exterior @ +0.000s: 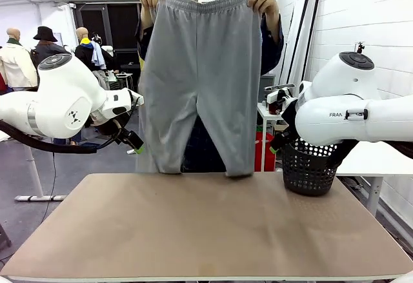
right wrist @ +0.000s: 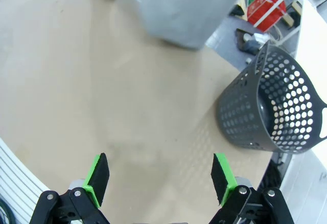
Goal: Fold the training pants.
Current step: Grab both ends of the Training pants handed by a person.
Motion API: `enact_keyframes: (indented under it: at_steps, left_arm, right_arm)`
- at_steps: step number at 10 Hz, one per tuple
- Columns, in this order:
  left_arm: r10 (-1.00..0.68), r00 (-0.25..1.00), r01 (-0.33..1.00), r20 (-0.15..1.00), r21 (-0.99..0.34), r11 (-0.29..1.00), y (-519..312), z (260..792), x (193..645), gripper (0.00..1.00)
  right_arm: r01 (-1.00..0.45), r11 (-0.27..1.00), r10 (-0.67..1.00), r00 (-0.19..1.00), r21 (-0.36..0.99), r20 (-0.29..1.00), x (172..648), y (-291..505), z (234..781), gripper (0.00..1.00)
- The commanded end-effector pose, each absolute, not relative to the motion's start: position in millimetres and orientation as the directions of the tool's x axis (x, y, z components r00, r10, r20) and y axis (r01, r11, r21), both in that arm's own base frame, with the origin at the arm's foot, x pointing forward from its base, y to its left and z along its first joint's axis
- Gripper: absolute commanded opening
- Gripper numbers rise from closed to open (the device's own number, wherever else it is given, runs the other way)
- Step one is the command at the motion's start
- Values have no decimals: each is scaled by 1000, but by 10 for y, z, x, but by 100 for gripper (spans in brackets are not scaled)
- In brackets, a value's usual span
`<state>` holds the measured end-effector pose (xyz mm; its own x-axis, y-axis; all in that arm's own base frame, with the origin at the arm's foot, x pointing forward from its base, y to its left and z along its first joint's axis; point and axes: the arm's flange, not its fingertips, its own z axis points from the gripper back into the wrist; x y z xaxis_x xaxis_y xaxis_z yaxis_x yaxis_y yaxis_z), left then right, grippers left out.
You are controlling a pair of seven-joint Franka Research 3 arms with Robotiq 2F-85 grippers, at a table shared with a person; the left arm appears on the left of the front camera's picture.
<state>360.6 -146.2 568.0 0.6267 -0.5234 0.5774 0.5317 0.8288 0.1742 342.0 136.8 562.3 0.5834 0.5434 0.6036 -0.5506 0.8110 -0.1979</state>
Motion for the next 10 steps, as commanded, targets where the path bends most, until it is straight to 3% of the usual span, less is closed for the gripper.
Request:
enact_keyframes:
  at_steps: [1,10]
  left_arm:
    - [-524,625,534,578,173,828,-1457,5683,3605,100]
    - [-524,625,534,578,173,828,-1457,5683,3605,100]
  right_arm:
    - [-551,811,543,583,-197,605,3421,1365,5626,100]
    - [-551,811,543,583,-197,605,3421,1365,5626,100]
